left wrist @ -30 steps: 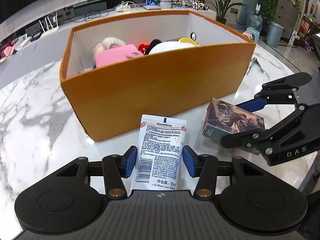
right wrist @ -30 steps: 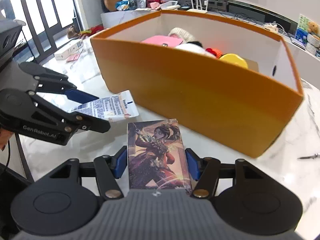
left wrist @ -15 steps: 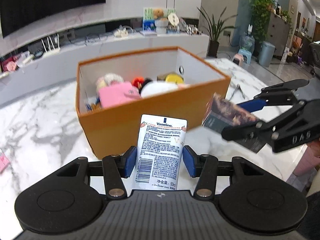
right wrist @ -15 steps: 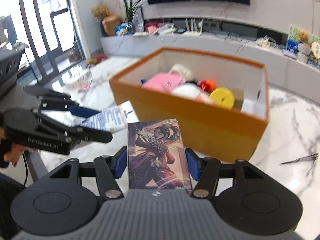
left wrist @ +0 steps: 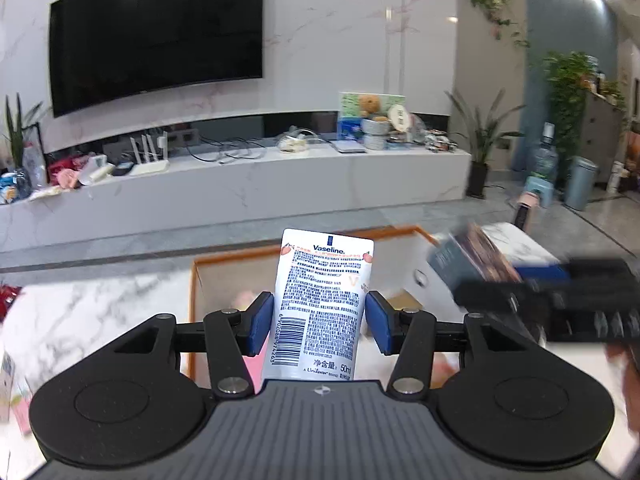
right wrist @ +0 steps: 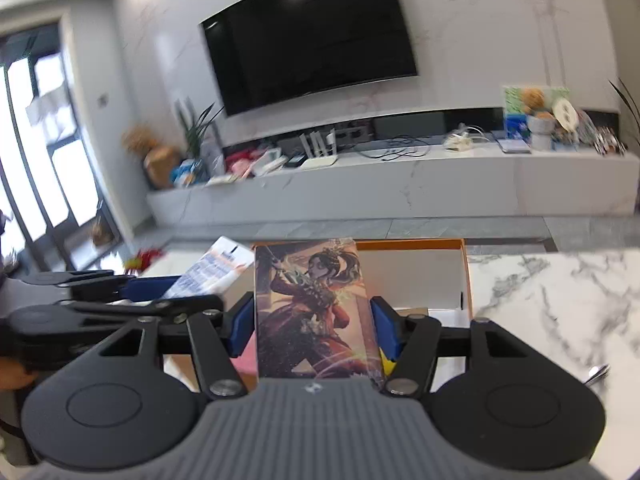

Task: Organize objects
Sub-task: 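Lift the Vaseline tube and card box and carry them over the orange box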

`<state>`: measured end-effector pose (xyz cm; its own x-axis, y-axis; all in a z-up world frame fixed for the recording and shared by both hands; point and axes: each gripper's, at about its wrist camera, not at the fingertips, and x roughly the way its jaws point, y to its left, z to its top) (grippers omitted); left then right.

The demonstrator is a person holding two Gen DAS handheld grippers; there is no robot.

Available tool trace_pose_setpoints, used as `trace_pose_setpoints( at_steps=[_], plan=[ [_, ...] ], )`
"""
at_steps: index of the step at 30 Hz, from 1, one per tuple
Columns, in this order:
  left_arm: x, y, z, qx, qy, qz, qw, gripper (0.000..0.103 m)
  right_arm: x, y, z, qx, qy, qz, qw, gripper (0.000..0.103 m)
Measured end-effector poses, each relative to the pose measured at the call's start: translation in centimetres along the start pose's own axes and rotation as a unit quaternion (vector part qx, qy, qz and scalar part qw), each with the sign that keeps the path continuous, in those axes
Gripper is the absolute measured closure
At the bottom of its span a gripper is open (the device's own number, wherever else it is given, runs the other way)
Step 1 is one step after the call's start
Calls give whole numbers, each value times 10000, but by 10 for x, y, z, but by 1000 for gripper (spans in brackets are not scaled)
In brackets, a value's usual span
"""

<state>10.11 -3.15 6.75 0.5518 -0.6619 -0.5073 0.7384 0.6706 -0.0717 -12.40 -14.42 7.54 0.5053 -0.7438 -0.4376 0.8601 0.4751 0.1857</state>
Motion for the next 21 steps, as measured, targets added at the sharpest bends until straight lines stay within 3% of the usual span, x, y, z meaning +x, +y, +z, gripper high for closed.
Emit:
trace_pose_setpoints(
  at_steps=[8,15,21],
  plan=[
    [72,30,4,-760,190,-195,9967,45,71,-18,-17,146,434,-434,9980,41],
    [110,21,-13,-579,472,-230,9969,45,105,-12,-28,-65,577,-737,9956,41],
    [108,14,-16,-416,722,-136,9964,45,110,2,-28,-330,574,-1029,9925,41]
  ],
)
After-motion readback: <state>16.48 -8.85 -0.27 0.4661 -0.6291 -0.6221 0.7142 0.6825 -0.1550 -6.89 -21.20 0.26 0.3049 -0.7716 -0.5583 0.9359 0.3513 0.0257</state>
